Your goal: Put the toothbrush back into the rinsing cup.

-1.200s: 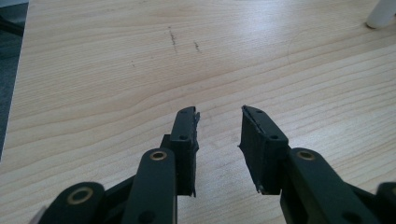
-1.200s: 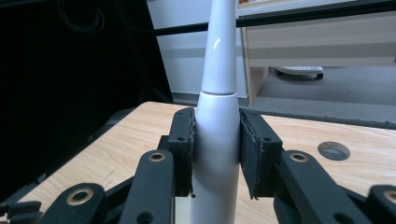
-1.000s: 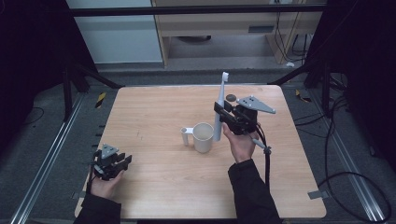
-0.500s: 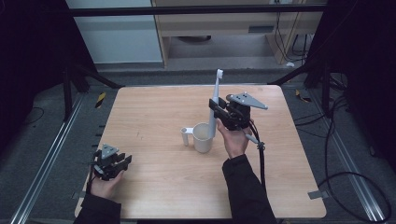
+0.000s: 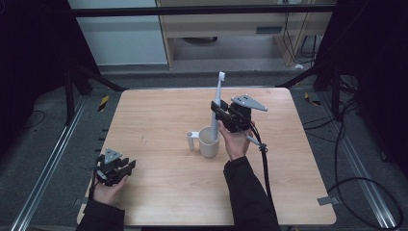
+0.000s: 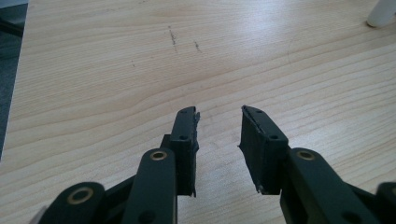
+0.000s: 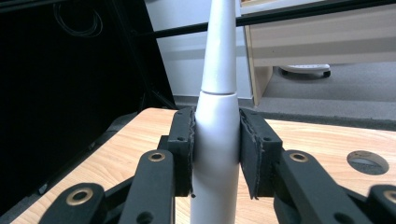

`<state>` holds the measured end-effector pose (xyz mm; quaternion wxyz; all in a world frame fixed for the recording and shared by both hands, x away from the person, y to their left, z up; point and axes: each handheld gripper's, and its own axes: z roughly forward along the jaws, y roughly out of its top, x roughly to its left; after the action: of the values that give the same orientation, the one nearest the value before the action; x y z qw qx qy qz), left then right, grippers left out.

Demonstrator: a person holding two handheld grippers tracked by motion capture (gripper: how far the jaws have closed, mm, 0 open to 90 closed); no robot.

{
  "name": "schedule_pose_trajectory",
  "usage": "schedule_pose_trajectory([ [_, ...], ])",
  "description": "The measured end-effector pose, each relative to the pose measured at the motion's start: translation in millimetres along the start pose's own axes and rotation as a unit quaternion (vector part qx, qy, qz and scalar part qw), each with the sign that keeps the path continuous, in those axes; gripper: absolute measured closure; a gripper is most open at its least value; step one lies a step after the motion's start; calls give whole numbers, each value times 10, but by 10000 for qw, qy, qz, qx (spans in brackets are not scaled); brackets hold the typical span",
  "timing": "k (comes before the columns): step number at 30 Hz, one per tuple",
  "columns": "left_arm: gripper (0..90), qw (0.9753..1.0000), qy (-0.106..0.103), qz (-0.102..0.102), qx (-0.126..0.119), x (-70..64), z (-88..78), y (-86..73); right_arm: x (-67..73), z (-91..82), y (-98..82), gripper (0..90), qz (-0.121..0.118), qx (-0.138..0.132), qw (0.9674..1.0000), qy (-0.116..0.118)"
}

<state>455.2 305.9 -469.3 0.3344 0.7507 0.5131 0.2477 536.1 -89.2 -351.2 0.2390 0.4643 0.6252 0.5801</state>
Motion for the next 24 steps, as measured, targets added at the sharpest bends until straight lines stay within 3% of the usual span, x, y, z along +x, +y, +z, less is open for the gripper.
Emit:
schedule_pose_trajectory([
  [24, 659, 10000, 3, 2, -7, 1, -2, 1, 25, 322, -320, 677, -4, 507, 9987, -84],
])
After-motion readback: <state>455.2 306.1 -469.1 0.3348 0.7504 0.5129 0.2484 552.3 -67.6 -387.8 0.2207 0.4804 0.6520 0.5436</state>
